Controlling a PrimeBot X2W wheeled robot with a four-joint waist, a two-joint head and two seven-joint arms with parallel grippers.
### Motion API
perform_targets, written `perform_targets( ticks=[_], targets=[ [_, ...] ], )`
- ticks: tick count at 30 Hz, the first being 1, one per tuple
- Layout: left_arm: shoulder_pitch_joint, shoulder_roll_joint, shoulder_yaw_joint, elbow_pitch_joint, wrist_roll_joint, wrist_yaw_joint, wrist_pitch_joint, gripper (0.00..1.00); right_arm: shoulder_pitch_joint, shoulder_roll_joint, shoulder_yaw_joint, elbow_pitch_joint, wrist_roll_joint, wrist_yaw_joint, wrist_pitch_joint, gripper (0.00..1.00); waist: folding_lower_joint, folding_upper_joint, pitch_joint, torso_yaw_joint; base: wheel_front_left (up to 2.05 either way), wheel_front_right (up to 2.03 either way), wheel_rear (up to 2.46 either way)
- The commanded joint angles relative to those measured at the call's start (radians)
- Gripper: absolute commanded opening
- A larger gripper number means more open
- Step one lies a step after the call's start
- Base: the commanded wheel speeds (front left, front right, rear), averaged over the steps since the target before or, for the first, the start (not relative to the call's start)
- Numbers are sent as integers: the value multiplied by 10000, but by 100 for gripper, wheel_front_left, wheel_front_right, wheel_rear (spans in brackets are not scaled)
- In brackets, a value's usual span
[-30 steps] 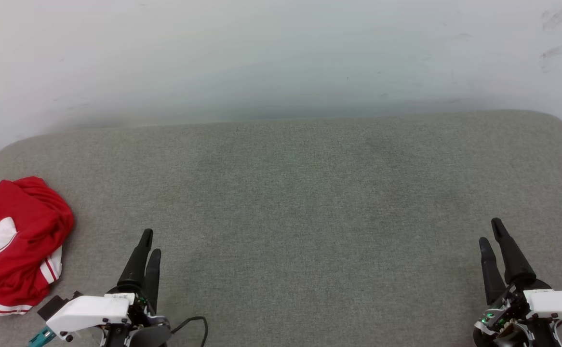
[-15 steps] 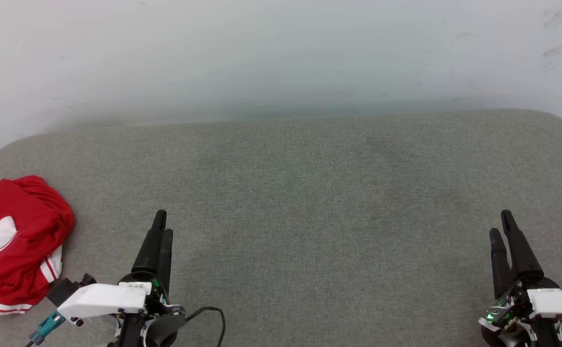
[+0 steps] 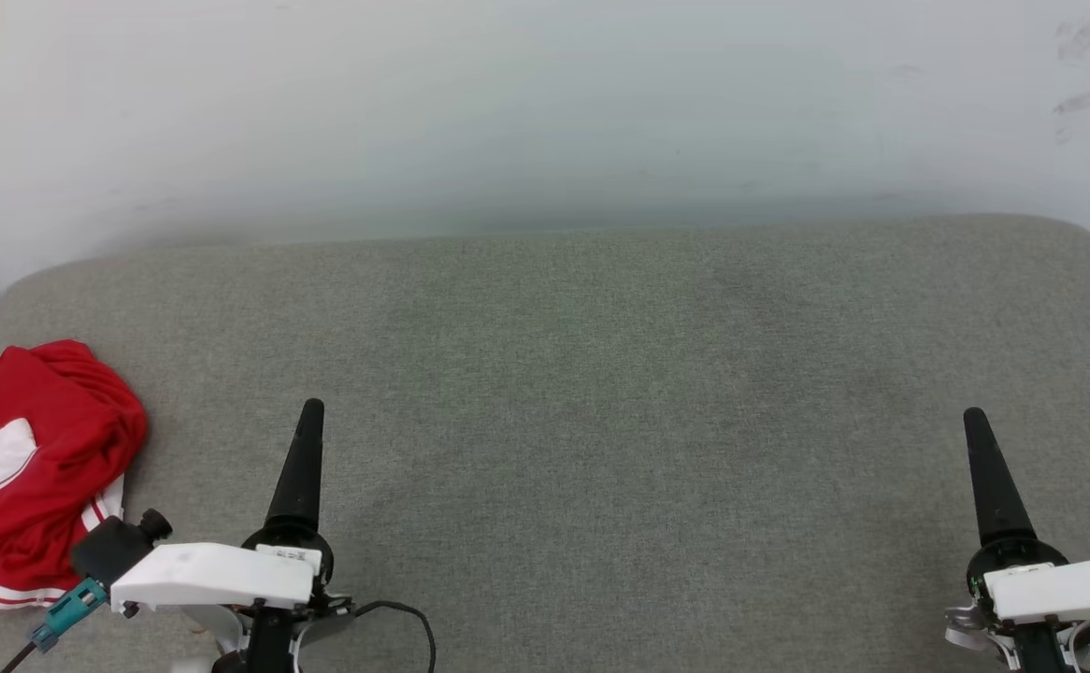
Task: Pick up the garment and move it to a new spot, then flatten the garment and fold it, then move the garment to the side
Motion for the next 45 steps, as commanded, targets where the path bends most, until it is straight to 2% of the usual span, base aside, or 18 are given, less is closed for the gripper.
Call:
perform_targets(
  ticks=[1, 5, 10, 27, 37, 45],
  targets=[
    [-58, 19, -61, -185, 445, -6, -87, 100, -25, 9, -3, -211, -449, 3, -81, 100, 0, 0, -6, 3, 0, 0, 0],
    [-37, 20, -166, -184, 1568, -6, -229, 100, 57, 66, 24, -398, -1502, 3, -102, 100, 0, 0, -15, 7, 0, 0, 0],
    [22, 21, -237, -139, 2441, -6, -399, 100, 139, 45, 170, -622, -2685, 3, -25, 100, 0, 0, -28, 0, 0, 0, 0],
    [64, 34, -380, -35, 6470, 148, -909, 100, 232, -188, 375, -982, -5578, 3, 161, 100, 0, 0, -42, 6, 0, 0, 0],
    [196, 72, -340, 26, 7855, 251, -1172, 100, 329, -235, 481, -1048, -7017, 3, 211, 100, 0, 0, -50, 15, 0, 0, 0],
    [218, 75, -320, 106, 8527, 260, -1344, 100, 372, -214, 509, -1098, -7746, 3, 251, 100, 0, 0, -59, 38, 0, 0, 0]
  ],
)
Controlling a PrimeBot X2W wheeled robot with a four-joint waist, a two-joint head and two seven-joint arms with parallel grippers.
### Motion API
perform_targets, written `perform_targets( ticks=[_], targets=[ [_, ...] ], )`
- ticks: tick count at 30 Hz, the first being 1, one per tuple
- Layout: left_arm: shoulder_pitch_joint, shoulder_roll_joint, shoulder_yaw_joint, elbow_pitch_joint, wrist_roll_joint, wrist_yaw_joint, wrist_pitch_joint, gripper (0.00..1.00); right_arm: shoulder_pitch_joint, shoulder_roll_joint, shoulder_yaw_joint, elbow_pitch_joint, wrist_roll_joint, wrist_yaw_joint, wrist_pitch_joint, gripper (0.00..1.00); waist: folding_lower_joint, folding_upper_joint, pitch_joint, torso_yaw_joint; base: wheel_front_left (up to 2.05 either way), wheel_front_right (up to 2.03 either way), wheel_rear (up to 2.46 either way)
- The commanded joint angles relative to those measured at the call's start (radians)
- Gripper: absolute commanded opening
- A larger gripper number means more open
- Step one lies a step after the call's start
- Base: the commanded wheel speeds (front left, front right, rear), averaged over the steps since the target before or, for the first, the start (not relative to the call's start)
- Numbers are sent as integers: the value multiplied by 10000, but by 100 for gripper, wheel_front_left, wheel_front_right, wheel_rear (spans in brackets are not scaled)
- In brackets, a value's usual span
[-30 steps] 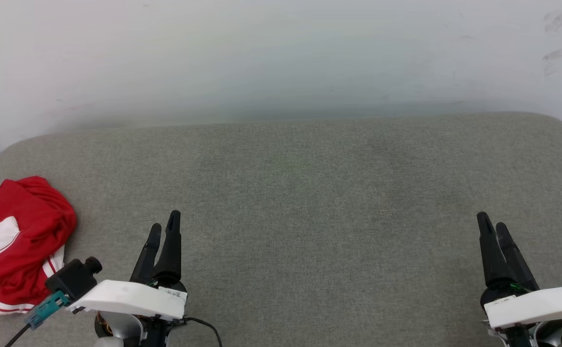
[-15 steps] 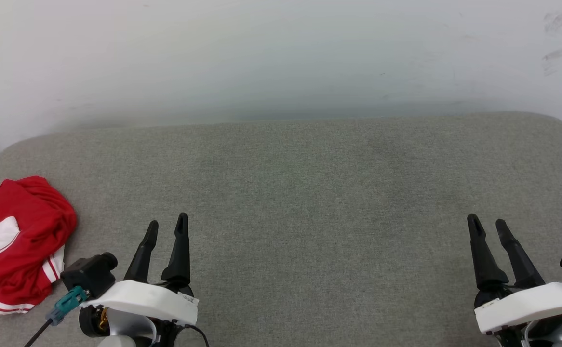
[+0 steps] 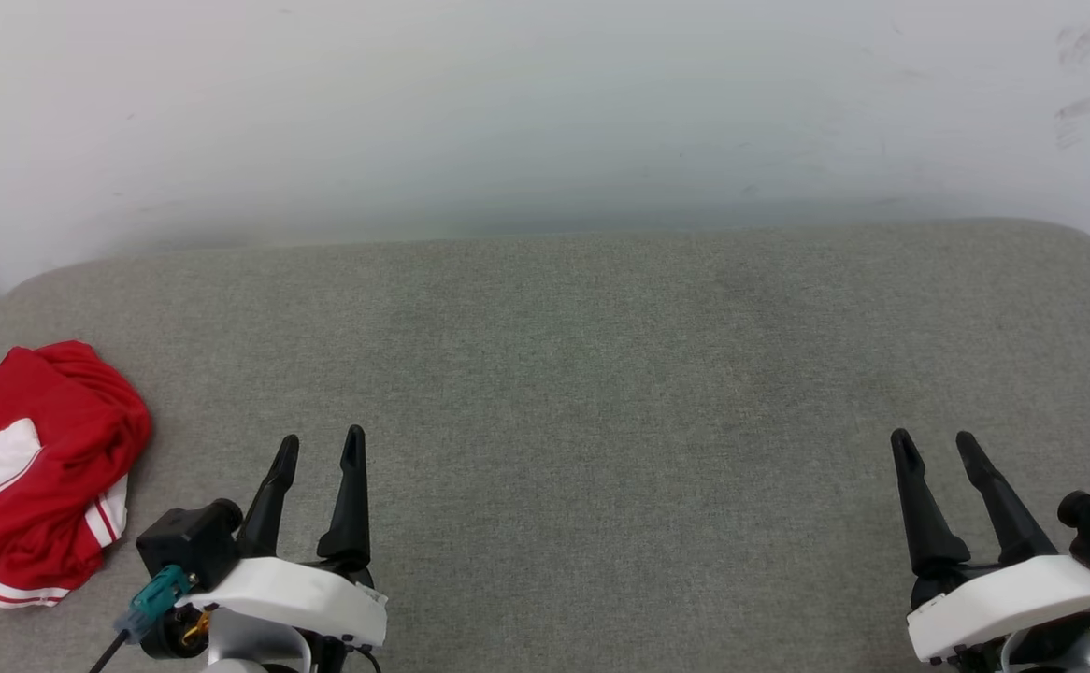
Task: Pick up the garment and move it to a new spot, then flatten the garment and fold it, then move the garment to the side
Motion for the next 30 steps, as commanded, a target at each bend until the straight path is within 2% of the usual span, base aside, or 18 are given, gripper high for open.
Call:
perform_targets(
  ticks=[1, 30],
  targets=[
    [-35, 40, -11, -74, 194, 11, -89, 100, -11, -45, -4, -120, -173, 3, -8, 100, 0, 0, 0, 2, 0, 0, 0],
    [64, 3, -276, 236, 2532, 81, -718, 100, 166, 112, -123, -240, -2159, 2, -20, 100, 0, 0, -1, 52, 0, 0, 0]
  ],
)
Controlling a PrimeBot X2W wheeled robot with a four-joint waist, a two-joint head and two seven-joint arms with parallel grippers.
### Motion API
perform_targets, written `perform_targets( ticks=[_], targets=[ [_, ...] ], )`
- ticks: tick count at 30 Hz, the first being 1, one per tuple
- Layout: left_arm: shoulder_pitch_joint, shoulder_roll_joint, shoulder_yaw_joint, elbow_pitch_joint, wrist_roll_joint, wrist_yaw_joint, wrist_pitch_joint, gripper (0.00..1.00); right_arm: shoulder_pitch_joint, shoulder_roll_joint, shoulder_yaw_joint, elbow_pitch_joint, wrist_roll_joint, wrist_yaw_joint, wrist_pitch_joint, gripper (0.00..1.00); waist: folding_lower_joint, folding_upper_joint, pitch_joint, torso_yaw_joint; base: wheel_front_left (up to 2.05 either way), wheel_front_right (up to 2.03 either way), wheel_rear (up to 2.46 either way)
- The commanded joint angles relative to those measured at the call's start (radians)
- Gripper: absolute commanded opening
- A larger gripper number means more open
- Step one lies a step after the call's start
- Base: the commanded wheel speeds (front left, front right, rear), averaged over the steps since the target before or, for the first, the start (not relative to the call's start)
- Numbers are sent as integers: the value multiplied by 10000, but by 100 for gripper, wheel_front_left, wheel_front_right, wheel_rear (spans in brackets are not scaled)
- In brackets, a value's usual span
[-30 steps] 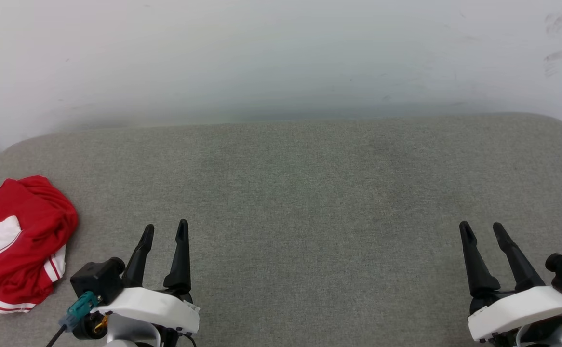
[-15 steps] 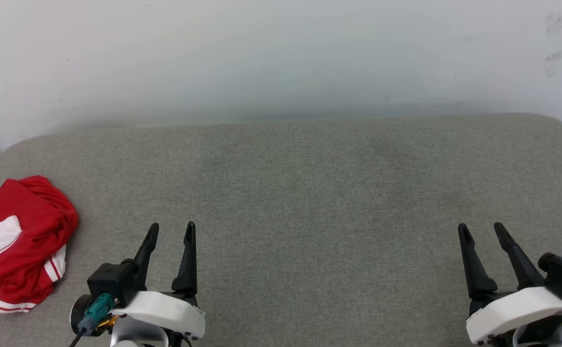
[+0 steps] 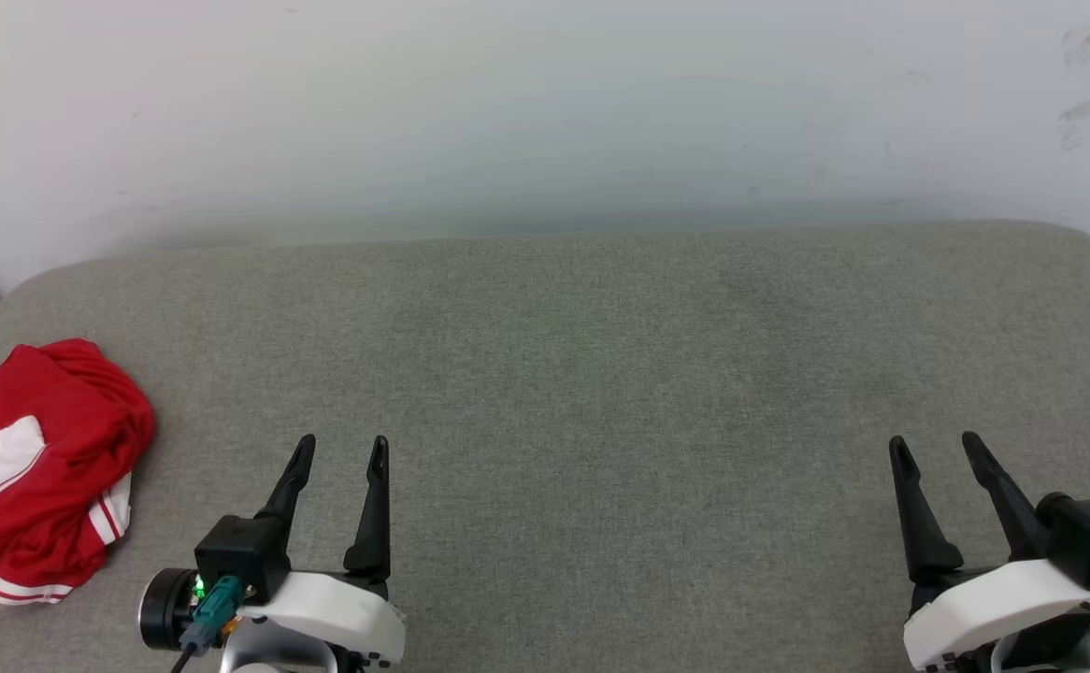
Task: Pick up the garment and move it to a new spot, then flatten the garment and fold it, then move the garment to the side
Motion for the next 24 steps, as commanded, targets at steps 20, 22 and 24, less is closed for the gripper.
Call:
perform_targets(
  ticks=[20, 22, 24],
  targets=[
    [-12, -9, -117, 279, 293, 42, -276, 100, 40, 171, -159, 221, -354, -1, -354, 100, -1, 0, -36, 131, 0, 0, 0],
    [-28, -10, -120, 303, 263, 62, -276, 100, 56, 178, -172, 235, -357, -1, -366, 100, -1, 0, -43, 167, 0, 0, 0],
    [-56, -10, -130, 323, 258, 86, -276, 100, 56, 183, -164, 227, -392, -1, -374, 100, -1, 0, -49, 229, 0, 0, 0]
  ],
)
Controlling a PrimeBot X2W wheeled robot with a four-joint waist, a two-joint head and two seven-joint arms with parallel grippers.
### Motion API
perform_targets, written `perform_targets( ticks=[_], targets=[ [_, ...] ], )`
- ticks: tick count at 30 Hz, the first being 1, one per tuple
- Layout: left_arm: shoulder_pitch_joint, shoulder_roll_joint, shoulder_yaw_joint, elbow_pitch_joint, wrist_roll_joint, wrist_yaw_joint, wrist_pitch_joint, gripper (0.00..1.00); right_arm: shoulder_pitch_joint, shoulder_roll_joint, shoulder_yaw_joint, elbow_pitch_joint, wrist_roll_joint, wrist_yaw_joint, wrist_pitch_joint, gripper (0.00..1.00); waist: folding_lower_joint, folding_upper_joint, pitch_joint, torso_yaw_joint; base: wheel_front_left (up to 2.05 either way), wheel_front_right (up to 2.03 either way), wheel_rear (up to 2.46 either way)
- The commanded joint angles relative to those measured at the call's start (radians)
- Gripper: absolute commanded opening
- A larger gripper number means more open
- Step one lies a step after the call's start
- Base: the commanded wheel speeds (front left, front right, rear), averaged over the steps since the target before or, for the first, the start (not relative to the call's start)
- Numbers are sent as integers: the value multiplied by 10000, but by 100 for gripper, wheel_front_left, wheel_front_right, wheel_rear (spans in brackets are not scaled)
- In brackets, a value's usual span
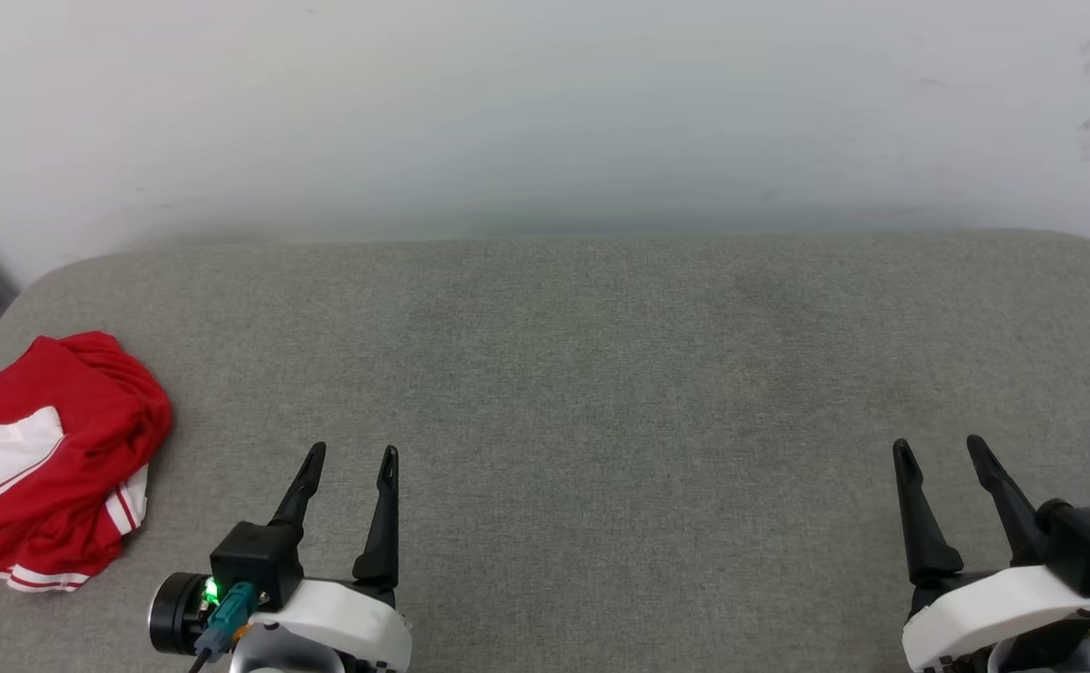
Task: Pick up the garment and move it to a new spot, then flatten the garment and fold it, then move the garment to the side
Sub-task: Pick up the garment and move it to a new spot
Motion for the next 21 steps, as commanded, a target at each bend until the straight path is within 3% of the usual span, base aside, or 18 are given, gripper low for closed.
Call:
perform_targets(
  ticks=[1, 10, 21],
  targets=[
    [-73, -3, -18, 0, -7, 54, -27, 100, 45, 24, 19, -16, -35, -3, -34, 100, -1, 0, -3, 73, 0, 0, 0],
    [-110, -2, 228, -7, 221, 212, -25, 100, -23, -194, 659, -135, -180, -1, -21, 100, -1, 0, 13, 970, 0, 0, 0],
    [154, 43, 852, -134, 448, 202, -25, 100, -253, -101, 1313, -120, -20, -3, -55, 100, -1, 0, 41, 2757, 0, 0, 0]
  ],
)
